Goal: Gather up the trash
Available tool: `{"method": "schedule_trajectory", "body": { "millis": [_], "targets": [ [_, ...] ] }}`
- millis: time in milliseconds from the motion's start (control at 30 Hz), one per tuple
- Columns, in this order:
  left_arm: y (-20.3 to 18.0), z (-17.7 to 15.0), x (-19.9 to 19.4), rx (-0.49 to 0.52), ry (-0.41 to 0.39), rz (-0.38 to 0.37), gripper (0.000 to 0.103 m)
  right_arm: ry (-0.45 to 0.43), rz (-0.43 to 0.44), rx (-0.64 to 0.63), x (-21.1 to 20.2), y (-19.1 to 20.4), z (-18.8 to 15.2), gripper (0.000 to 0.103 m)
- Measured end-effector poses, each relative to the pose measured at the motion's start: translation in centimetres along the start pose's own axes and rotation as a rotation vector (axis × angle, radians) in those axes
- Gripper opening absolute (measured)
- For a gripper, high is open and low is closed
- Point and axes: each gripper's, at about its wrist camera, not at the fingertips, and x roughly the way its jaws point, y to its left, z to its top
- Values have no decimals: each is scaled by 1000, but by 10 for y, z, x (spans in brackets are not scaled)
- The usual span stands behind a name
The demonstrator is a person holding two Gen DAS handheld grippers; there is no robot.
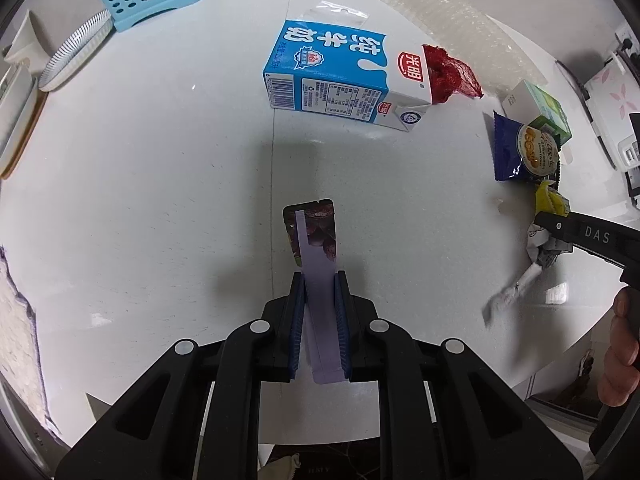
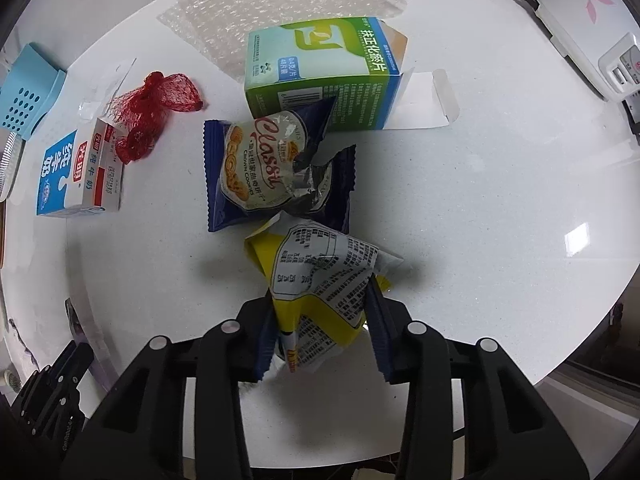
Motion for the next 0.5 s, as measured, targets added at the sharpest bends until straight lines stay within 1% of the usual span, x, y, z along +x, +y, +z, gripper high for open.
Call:
{"method": "schedule_trajectory", "body": {
  "millis": [100,233,367,500],
  "targets": [
    [-2,-2,-2,6,-6,-1,14,-5,8,8,0,-8,-3,32],
    [2,-2,-6,15,-14,-5,14,-20,14,19,-6,-14,-5,31],
    [4,-2,-8,33,-27,-10,14,-54,1,20,-16,-12,-6,31],
    [-1,1,-6,49,-35,-21,14,-86,-9,22,-31,-6,-15,31]
  ]
}}
